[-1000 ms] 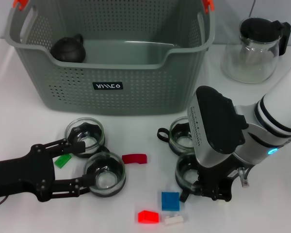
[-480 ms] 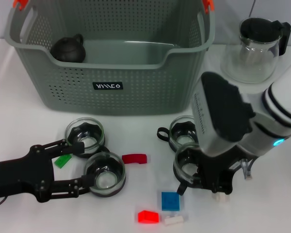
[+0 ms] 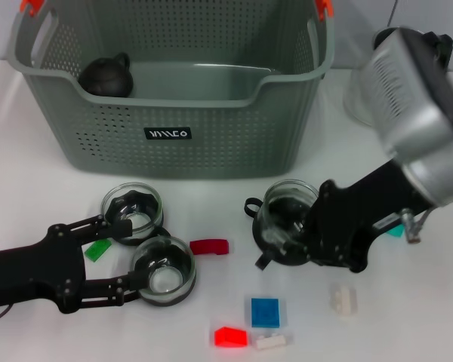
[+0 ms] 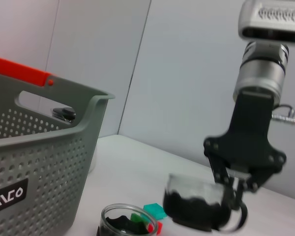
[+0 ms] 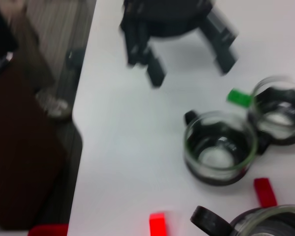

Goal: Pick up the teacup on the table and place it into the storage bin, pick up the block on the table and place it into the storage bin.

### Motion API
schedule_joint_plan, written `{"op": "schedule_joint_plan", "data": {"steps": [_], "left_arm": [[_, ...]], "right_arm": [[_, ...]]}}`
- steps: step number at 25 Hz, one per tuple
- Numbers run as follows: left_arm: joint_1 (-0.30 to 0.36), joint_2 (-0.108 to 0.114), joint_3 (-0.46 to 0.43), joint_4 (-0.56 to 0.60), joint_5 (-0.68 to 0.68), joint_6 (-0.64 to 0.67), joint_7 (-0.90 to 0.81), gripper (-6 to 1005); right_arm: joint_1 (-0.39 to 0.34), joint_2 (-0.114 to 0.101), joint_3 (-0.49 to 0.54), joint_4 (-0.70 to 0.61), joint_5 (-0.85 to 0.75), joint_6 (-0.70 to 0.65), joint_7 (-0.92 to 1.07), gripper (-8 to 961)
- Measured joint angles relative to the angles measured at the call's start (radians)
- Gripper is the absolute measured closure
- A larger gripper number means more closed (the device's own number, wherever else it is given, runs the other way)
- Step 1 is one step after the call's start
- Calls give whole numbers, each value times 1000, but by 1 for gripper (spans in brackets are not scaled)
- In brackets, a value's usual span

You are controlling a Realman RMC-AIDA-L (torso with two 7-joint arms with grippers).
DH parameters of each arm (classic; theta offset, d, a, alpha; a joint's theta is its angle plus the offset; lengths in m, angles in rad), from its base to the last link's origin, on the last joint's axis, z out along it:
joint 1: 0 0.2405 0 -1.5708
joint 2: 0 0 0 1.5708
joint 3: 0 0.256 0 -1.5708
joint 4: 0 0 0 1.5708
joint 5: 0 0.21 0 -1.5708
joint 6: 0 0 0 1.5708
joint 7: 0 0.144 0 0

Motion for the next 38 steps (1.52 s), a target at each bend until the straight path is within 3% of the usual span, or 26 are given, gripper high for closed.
{"op": "schedule_joint_plan", "data": {"steps": [7, 13, 19, 24, 32, 35, 36, 38], "left_arm": [[-1, -1, 0, -1, -5, -1, 0, 126], [-3, -1, 0, -1, -7, -3, -1, 126], [-3, -1, 0, -1, -9, -9, -2, 127], [-5, -1, 0, -1, -10, -9, -2, 127], [-4, -1, 0, -5, -11, -9, -2, 127], [-5, -2, 0, -6, -12, -12, -2, 127], [-5, -4, 0, -6, -12, -15, -2, 127], [-5, -7, 0, -7, -12, -19, -2, 127]], "right_arm": [[-26, -1, 113, -19, 61, -69, -38, 896], [-29, -3, 277, -52, 188, -126, -48, 896], [-11, -3, 404, -157, 230, -105, 57, 896], [29, -5, 416, -205, 223, -13, 166, 895], [171, -5, 394, -121, 109, 265, 344, 895], [266, -10, 365, 11, 26, 364, 359, 895], [345, -19, 357, 154, -20, 433, 348, 895], [383, -24, 356, 224, -37, 468, 335, 895]]}}
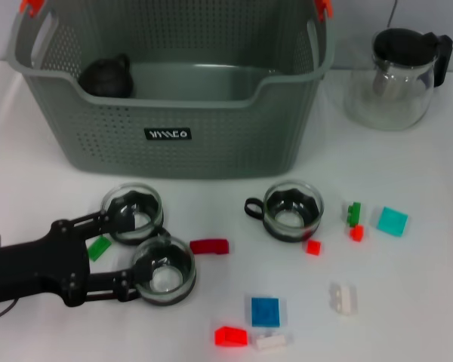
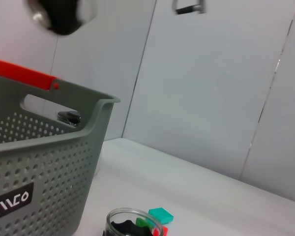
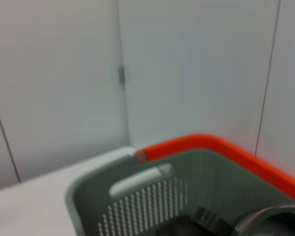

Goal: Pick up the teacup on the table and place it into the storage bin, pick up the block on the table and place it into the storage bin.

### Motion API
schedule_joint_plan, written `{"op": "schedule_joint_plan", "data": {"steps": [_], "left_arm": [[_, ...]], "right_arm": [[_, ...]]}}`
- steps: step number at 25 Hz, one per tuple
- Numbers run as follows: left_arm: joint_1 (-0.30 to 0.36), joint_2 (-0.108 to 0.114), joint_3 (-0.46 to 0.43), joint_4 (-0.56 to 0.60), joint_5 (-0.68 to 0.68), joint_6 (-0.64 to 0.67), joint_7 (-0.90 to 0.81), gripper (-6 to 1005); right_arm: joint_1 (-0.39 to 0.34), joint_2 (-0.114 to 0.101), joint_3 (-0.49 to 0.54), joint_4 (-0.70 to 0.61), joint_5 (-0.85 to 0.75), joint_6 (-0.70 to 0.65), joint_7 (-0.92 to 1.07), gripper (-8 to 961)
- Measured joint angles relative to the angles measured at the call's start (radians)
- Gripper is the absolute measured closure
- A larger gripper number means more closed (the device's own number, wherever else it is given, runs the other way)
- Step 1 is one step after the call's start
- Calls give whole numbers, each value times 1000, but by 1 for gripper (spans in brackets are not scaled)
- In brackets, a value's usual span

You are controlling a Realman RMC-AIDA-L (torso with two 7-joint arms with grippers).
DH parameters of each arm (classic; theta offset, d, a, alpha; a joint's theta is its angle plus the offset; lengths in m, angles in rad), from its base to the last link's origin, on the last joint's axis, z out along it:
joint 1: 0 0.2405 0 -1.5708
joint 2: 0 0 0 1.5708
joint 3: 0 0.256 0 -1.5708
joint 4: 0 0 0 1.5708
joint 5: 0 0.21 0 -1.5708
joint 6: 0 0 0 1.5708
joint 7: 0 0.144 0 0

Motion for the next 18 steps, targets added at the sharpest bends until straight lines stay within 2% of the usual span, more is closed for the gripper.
{"op": "schedule_joint_plan", "data": {"steps": [3, 6, 13, 18], "left_arm": [[0, -4, 0, 0, 0, -3, 0, 126], [0, -6, 0, 0, 0, -5, 0, 126], [-7, -6, 0, -10, 1, -21, 0, 126], [-12, -6, 4, -29, 10, -55, 0, 126]], "right_arm": [[94, -16, -3, 199, -25, 106, -41, 896], [146, -21, -11, 332, -26, 217, -62, 896], [200, 15, -21, 542, -22, 479, -143, 896], [203, 27, -29, 636, 5, 614, -187, 895]]}}
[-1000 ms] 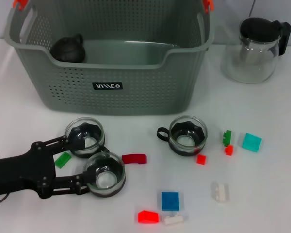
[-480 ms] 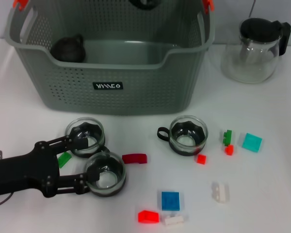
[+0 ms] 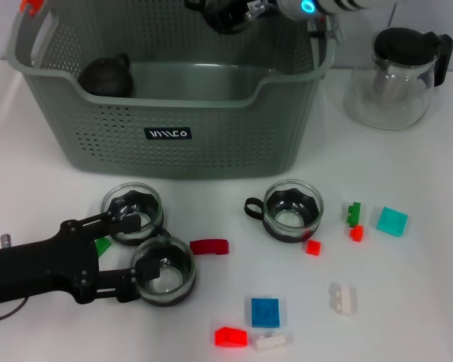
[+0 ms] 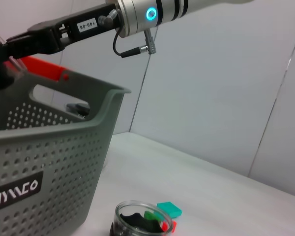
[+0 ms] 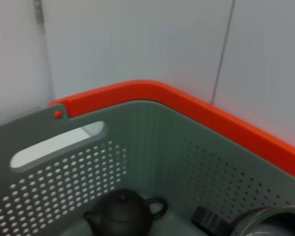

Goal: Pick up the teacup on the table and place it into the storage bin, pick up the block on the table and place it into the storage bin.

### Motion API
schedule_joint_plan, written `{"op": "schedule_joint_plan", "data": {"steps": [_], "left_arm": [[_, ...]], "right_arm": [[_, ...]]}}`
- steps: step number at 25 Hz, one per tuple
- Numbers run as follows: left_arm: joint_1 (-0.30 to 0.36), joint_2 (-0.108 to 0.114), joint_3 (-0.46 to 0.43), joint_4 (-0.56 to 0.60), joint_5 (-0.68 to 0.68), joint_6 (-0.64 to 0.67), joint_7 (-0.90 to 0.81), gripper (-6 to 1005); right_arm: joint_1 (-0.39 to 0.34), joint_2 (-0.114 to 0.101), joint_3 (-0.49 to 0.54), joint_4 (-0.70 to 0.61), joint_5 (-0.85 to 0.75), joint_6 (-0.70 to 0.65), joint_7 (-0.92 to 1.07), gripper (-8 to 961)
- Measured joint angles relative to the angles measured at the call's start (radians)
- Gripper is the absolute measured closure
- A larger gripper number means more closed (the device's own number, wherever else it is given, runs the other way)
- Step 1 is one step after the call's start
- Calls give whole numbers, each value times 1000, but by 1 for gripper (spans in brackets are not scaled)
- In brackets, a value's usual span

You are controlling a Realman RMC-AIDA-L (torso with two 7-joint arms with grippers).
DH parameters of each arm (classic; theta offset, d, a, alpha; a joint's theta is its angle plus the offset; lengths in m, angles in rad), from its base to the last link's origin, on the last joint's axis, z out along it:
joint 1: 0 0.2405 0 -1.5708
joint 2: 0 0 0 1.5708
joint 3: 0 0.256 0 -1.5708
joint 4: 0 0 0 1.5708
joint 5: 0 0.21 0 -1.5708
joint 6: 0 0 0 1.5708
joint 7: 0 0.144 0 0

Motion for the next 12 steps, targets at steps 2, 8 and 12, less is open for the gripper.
{"op": "schedule_joint_plan", "data": {"steps": [2, 8, 12], "left_arm": [[-1, 0, 0, -3, 0, -3, 0, 126], [-2, 0, -1, -4, 0, 1, 0, 127], [-2, 0, -3, -4, 0, 2, 0, 127]], "right_arm": [[-1, 1, 0, 24, 27, 21, -27, 895], [-5, 1, -24, 59, 55, 45, -50, 895], [-7, 1, -49, 67, 55, 39, -43, 895]]}}
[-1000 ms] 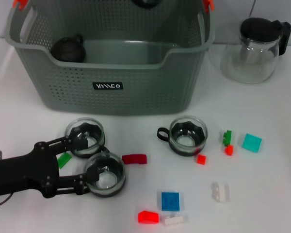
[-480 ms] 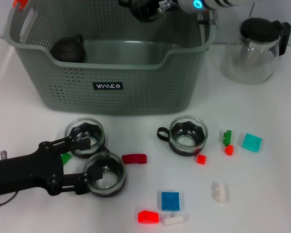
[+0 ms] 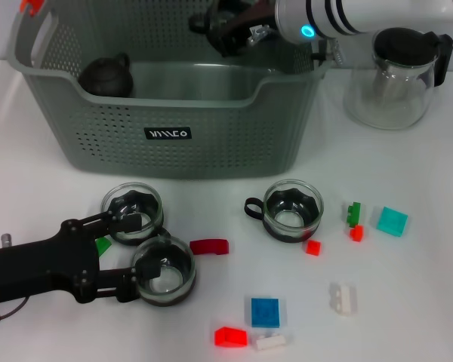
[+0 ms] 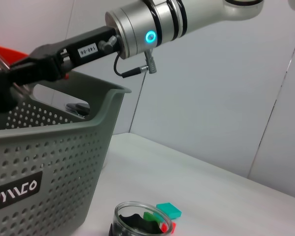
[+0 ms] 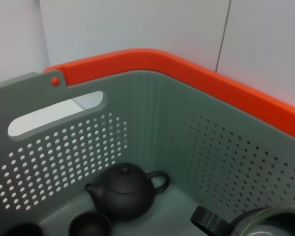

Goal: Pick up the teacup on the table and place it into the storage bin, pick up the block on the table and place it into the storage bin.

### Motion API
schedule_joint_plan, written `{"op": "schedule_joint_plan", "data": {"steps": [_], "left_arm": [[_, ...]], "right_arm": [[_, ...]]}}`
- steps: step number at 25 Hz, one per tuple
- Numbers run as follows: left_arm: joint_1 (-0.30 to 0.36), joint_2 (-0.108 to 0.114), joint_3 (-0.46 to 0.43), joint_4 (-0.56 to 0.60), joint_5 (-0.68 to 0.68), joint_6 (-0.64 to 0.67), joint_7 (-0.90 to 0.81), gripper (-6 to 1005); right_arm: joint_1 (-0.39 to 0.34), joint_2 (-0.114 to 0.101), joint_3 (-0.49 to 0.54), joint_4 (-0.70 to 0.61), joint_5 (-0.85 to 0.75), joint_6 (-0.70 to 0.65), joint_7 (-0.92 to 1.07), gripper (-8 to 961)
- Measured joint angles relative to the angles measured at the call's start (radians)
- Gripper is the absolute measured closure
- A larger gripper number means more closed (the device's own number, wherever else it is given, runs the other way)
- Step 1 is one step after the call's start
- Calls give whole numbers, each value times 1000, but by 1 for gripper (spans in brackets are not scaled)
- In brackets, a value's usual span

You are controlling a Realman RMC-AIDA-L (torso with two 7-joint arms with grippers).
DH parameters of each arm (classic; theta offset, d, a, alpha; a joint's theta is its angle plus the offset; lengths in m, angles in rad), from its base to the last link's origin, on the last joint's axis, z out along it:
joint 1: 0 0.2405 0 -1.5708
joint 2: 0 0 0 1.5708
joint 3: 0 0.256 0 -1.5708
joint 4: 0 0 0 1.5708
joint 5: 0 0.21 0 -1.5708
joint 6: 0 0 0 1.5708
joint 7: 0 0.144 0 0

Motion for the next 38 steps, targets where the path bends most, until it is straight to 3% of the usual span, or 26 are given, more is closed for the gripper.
{"op": "schedule_joint_plan", "data": {"steps": [38], "left_arm": [[0, 0, 3, 0, -6, -2, 2, 127]], "right_arm": [[0, -12, -111, -5, -11, -59, 46, 893]]}}
